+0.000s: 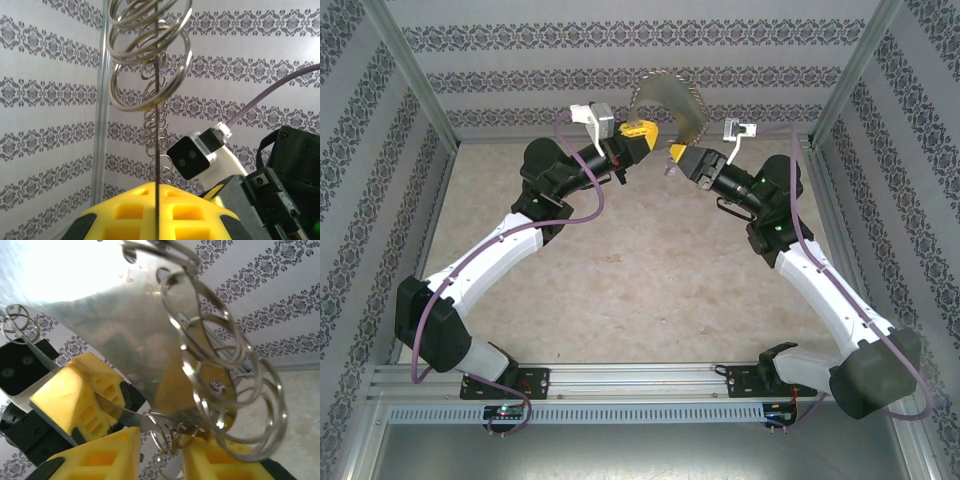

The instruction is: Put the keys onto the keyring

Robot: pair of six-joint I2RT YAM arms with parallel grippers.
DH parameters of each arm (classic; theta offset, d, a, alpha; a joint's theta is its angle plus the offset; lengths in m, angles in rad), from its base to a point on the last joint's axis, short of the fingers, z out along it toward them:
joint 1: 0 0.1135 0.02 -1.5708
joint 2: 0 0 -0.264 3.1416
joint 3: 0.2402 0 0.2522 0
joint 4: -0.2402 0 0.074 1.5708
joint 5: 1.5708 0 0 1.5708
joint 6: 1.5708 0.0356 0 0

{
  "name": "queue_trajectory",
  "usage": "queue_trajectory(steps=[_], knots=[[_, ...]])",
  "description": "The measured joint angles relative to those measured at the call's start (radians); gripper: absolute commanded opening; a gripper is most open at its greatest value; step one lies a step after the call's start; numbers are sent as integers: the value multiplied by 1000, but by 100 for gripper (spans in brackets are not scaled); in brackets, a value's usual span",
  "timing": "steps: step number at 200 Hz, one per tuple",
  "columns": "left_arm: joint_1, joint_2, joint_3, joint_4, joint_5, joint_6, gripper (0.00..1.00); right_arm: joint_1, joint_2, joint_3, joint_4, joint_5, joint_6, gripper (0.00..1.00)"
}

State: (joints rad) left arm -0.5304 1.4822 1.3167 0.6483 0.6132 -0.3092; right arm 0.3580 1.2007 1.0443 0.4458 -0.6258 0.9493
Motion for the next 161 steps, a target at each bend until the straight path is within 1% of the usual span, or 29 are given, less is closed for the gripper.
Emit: queue_trajectory(steps=[21,41,67,99,125,143,154,161], knots=[[0,0,0,10,-12,-3,0,2,5,3,-8,4,-3,9],[0,0,0,10,-26,-7,0,9,5,3,-11,13,-9,4],[0,0,0,-1,-39,-11,0,31,-7,6,-58,64,-60,1],[0,1,0,-12,-45,-14,0,79,-27,31,-167,179,-175,1],[0,2,0,-12,-55,-14,0,138,-29,76,-277,311,-296,5],[0,2,0,-11,-62,-18,0,185,-28,102,-343,391,-373,17],[-2,7,0,-11,-74,-18,0,217,-27,109,-361,385,-420,27],[-5,15,0,-11,-83,-18,0,247,-27,111,-369,365,-448,32]])
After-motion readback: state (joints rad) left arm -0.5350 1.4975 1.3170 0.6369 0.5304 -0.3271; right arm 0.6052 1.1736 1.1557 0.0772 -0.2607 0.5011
